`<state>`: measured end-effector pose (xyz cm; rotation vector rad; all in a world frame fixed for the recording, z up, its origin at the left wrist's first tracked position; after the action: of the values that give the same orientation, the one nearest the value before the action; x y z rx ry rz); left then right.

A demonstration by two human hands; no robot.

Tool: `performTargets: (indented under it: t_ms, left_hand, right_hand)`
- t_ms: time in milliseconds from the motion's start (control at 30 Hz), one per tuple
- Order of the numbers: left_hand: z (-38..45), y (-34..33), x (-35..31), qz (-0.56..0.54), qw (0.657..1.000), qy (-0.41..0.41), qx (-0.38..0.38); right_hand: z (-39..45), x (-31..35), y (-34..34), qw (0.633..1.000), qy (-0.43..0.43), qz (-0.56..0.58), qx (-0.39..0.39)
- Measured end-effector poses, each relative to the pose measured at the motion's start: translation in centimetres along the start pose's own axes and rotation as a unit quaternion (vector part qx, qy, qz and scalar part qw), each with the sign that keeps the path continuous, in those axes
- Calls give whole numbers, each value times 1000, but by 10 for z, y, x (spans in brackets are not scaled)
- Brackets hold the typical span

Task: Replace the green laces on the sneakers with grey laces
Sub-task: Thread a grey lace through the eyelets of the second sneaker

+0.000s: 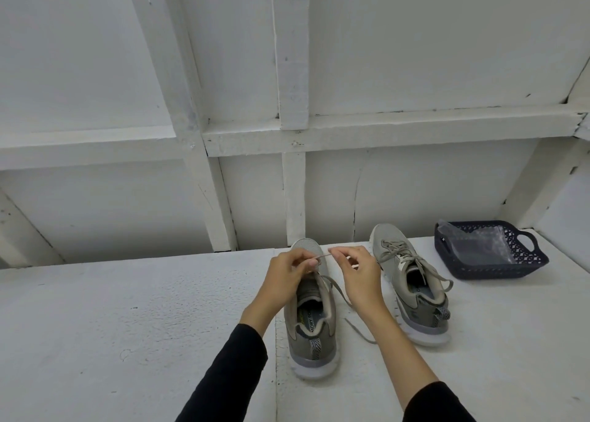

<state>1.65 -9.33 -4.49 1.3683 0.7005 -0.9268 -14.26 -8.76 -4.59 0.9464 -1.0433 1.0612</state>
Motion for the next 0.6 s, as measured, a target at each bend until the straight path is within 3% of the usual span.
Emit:
performTargets:
  t_ms: [200, 300, 433, 600]
  left_hand:
    - [-6, 12, 9, 53, 997, 4, -49]
    - [-12, 9, 10, 82, 995, 8, -52]
    - [-17, -1, 9, 120, 992, -11, -47]
    - [-20, -13, 8, 172, 981, -50, -74]
  right_hand:
    - [-13, -16, -13, 983, -109, -101, 110]
    - [-18, -21, -13, 986, -103, -99, 90]
    - [-22, -41, -4, 987, -155, -13, 48]
    - [-30, -56, 0, 955, -253, 152, 10]
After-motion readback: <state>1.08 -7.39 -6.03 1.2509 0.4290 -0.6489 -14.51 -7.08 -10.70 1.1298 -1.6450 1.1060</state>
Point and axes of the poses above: each hand's wrist, its own z-axis towards the middle knuckle, its own y-axis out of the back of the hand, x = y × z, the point moved 4 cm from there along z, towards the middle knuckle, and after that the axes turned 6 degrees about z, right-handed, at the moved point
